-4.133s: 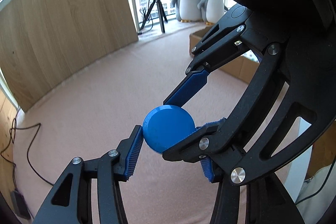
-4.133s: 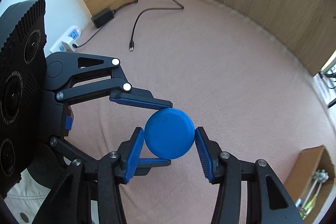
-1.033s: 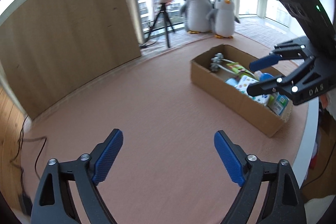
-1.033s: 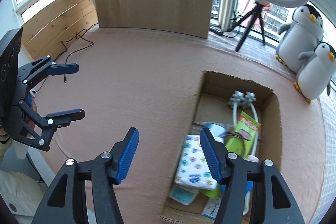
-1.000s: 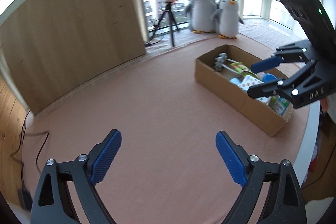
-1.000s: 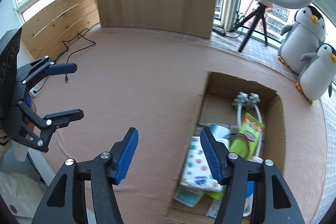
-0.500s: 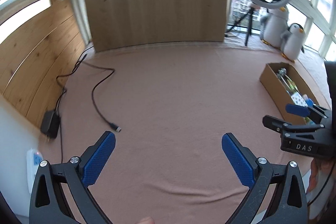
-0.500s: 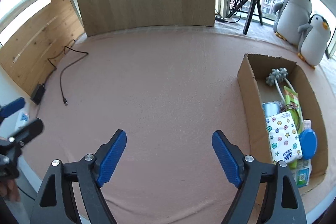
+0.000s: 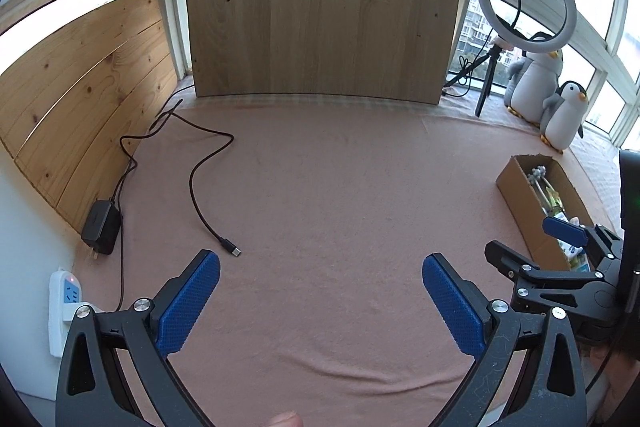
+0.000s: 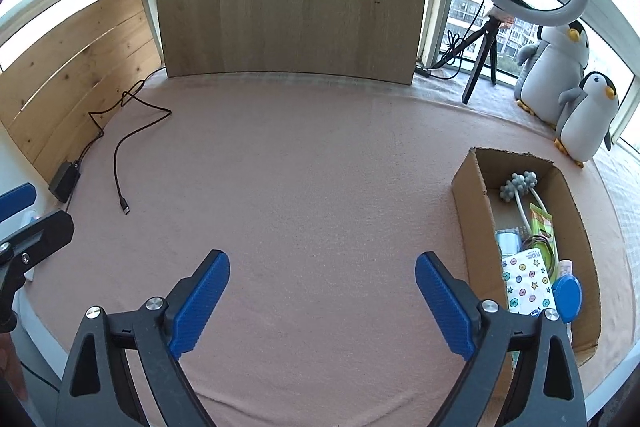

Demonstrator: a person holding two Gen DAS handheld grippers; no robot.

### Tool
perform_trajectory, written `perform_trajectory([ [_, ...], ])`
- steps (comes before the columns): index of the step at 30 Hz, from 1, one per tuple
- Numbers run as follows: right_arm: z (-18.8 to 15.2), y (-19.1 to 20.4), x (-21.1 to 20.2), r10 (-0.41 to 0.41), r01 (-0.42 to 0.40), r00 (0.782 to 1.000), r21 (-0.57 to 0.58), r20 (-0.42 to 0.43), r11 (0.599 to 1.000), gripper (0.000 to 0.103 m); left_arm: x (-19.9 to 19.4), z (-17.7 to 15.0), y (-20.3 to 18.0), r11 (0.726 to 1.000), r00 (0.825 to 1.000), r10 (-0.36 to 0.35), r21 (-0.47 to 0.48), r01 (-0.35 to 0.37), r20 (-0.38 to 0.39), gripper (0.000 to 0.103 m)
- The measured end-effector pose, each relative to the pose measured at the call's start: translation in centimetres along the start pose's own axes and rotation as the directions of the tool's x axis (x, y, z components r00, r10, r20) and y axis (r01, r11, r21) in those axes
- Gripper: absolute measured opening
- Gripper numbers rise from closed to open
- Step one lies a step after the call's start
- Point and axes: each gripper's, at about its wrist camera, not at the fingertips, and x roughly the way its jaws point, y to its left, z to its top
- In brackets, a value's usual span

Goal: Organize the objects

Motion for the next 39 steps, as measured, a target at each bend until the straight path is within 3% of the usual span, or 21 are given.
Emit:
perform_trajectory([
  [39,-2.0,-1.0,-1.0,0.012,-0.012,1.000,0.020,0.006,1.000,0.092,-0.8,-1.9,-1.8,0.997,0.999,0.038,0.063,-0.036,-0.035,0.103],
])
